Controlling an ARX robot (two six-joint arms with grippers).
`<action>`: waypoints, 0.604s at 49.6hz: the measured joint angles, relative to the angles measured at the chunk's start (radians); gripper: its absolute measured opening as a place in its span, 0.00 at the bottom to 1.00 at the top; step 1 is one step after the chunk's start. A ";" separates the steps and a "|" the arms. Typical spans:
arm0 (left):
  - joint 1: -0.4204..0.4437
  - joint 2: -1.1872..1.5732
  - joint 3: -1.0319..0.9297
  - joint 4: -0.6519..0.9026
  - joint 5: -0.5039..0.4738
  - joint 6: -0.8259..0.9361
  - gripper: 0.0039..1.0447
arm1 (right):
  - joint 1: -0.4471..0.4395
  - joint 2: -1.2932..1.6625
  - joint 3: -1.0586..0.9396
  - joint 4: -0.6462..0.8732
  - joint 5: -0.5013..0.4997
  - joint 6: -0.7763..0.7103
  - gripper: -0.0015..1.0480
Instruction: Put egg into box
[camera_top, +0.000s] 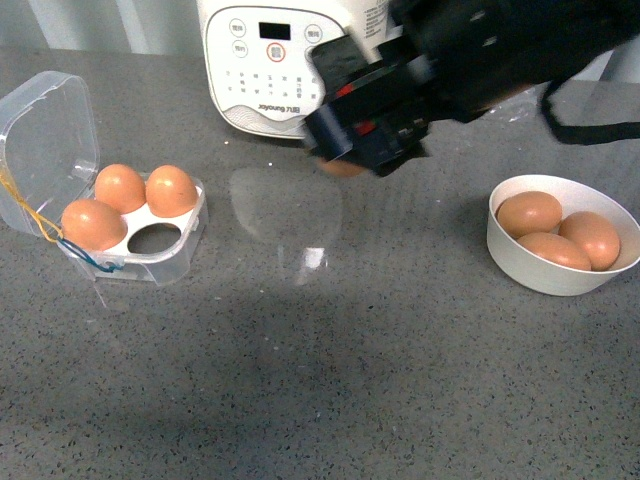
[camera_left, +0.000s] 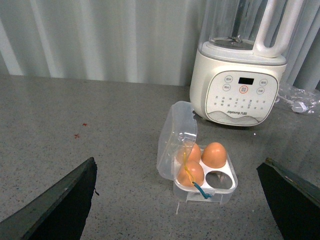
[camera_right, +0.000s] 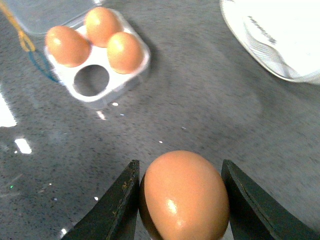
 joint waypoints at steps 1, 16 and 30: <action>0.000 0.000 0.000 0.000 0.000 0.000 0.94 | 0.013 0.014 0.011 0.000 -0.005 -0.013 0.40; 0.000 0.000 0.000 0.000 0.000 0.000 0.94 | 0.157 0.254 0.220 -0.063 -0.090 -0.216 0.40; 0.000 0.000 0.000 0.000 0.000 0.000 0.94 | 0.168 0.389 0.368 -0.065 -0.105 -0.230 0.40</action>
